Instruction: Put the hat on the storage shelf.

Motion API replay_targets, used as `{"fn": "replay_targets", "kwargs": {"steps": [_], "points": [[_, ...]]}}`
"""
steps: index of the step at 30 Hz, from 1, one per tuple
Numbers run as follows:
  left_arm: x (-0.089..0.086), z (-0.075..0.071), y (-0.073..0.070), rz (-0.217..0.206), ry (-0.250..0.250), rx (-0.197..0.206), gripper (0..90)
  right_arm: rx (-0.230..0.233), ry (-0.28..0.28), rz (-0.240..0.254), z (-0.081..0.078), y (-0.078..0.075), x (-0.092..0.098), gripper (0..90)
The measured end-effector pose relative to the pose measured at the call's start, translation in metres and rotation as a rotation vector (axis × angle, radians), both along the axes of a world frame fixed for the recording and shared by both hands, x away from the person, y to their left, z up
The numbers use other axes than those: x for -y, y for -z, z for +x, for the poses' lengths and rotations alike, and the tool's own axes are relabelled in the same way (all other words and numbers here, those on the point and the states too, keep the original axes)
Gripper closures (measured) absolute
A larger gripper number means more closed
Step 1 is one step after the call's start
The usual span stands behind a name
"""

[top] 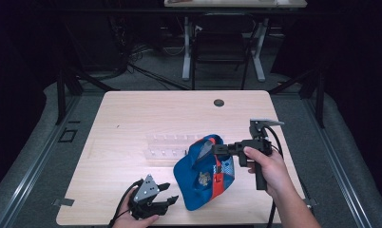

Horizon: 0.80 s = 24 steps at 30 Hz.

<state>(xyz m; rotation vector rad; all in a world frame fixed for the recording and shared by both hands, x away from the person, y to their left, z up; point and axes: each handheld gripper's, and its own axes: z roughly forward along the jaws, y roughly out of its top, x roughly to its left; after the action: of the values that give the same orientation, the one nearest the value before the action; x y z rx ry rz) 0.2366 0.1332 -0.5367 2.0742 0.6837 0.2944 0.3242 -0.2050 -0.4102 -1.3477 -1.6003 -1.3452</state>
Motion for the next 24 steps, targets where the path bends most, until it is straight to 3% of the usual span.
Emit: {"fn": "replay_targets", "kwargs": {"steps": [5, 14, 24], "points": [[-0.005, 0.007, 0.007, 0.016, -0.019, -0.015, 47.4, 0.012, -0.011, 0.011, -0.001, -0.008, -0.006, 79.0], [-0.015, 0.016, 0.014, 0.006, -0.073, -0.045, 47.4, 0.017, -0.016, 0.031, 0.003, -0.010, -0.014, 79.0], [-0.020, 0.017, 0.012, -0.008, -0.083, -0.038, 47.2, 0.014, -0.006, 0.019, 0.013, -0.019, -0.022, 79.1]]}}
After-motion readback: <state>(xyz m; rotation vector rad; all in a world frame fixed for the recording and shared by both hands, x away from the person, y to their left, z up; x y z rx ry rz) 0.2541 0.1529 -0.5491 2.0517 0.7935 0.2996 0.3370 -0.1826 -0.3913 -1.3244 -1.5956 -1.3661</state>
